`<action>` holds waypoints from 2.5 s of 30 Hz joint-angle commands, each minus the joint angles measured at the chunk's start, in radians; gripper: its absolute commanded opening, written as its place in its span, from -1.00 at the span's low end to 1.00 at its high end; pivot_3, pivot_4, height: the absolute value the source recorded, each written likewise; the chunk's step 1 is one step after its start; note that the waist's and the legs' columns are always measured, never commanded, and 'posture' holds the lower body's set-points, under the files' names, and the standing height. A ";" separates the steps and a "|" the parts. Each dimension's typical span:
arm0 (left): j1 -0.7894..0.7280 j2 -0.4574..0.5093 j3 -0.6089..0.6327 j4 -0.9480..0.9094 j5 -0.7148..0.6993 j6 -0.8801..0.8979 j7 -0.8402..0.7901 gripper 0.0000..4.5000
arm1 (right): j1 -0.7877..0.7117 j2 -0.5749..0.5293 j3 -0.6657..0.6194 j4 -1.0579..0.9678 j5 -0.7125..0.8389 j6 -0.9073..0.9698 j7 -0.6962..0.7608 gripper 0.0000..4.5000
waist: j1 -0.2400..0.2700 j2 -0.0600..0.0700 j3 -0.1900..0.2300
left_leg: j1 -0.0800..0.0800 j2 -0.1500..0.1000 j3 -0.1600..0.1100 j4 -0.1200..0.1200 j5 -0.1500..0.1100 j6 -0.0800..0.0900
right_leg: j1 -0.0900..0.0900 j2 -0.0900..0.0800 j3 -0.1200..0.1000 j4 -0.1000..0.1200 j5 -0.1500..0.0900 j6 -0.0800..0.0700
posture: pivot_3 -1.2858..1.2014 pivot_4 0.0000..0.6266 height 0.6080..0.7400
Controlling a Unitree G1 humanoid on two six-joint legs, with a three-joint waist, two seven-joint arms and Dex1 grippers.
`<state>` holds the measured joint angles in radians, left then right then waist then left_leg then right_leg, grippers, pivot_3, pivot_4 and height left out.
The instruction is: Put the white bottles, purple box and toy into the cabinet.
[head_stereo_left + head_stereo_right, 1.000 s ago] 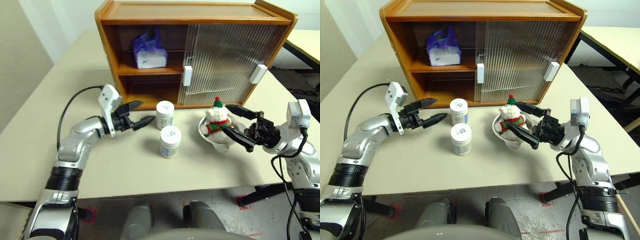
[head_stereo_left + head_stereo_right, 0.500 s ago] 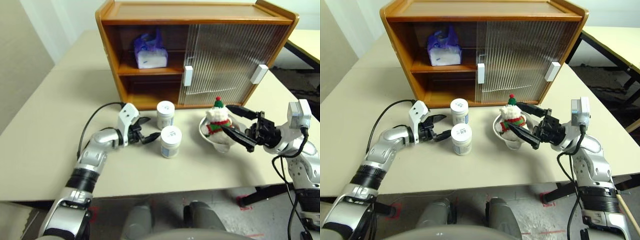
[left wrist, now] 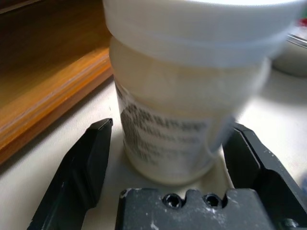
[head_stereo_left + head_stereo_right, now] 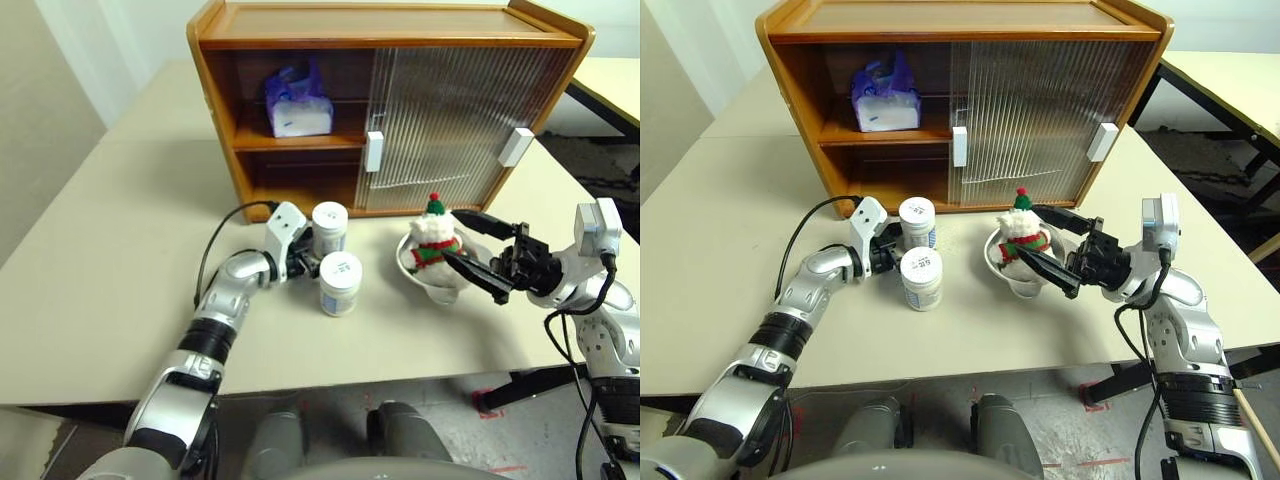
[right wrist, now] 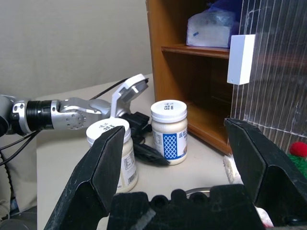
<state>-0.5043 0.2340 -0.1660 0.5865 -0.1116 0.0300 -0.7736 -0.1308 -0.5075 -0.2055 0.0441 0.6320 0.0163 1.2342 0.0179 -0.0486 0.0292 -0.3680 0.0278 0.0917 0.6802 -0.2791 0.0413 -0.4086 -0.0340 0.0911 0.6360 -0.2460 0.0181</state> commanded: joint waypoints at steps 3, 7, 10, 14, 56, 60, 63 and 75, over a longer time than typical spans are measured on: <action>-0.005 -0.011 0.010 0.031 0.006 -0.015 -0.003 0.39 | 0.000 -0.009 -0.003 -0.001 -0.008 -0.005 -0.001 1.00 | 0.000 0.000 0.000 | 0.000 0.000 0.000 0.000 0.000 0.000 | 0.000 0.000 0.000 0.000 0.000 0.000 | 0.08 -1.00 1.00; 0.008 -0.006 0.038 -0.002 -0.011 -0.024 0.010 0.39 | 0.002 -0.008 -0.003 -0.001 -0.009 -0.007 -0.002 1.00 | -0.002 0.000 0.000 | 0.000 0.000 0.000 0.000 0.000 0.000 | 0.000 0.000 0.000 0.000 0.000 0.000 | 0.08 -1.00 1.00; 0.011 0.001 0.089 -0.046 -0.034 -0.047 0.047 0.39 | 0.002 -0.004 0.000 -0.001 -0.010 -0.008 -0.004 1.00 | -0.003 0.000 0.000 | 0.000 0.000 0.000 0.000 0.000 0.000 | 0.000 0.000 0.000 0.000 0.000 0.000 | 0.08 -1.00 1.00; -0.006 0.006 0.143 -0.058 -0.028 -0.037 0.124 0.39 | -0.001 0.000 0.002 0.000 -0.011 -0.007 -0.004 1.00 | 0.000 0.000 0.000 | -0.001 0.001 -0.001 0.000 0.000 0.000 | -0.001 0.001 0.000 0.000 0.001 -0.001 | 0.09 -1.00 1.00; -0.507 -0.133 0.214 0.674 0.086 -0.143 0.535 0.39 | 0.027 0.002 -0.011 -0.010 -0.008 -0.012 -0.004 1.00 | -0.001 -0.001 0.000 | -0.003 -0.001 -0.001 0.001 0.000 0.000 | -0.002 0.002 0.000 -0.001 0.003 0.001 | 0.06 -1.00 1.00; -0.520 -0.144 0.230 0.691 0.082 -0.131 0.550 0.39 | 0.030 -0.002 -0.013 -0.018 -0.006 -0.009 -0.008 1.00 | -0.001 -0.001 0.000 | -0.003 -0.002 -0.001 0.001 0.000 0.000 | -0.002 0.002 0.000 -0.001 0.003 0.001 | 0.05 -1.00 1.00; -0.524 -0.148 0.230 0.702 0.091 -0.119 0.551 0.39 | 0.031 -0.004 -0.013 -0.029 -0.005 -0.004 -0.014 1.00 | -0.002 -0.001 0.000 | -0.003 -0.002 -0.001 0.001 0.000 0.000 | -0.002 0.002 0.000 -0.001 0.003 0.001 | 0.05 -1.00 1.00; -0.494 -0.155 0.232 0.701 0.092 -0.120 0.539 0.99 | 0.026 -0.015 -0.009 -0.047 -0.002 0.013 -0.026 1.00 | -0.003 -0.001 0.000 | -0.003 -0.002 -0.001 0.001 0.000 0.000 | -0.002 0.002 0.000 0.000 0.003 0.001 | 0.05 -1.00 1.00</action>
<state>-0.9960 0.0868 0.0601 1.2782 -0.0321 -0.0832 -0.2245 -0.1040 -0.5133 -0.2079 0.0052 0.6248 0.0214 1.2127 0.0153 -0.0497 0.0291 -0.3710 0.0256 0.0904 0.6811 -0.2790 0.0414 -0.4103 -0.0321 0.0910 0.6358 -0.2432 0.0194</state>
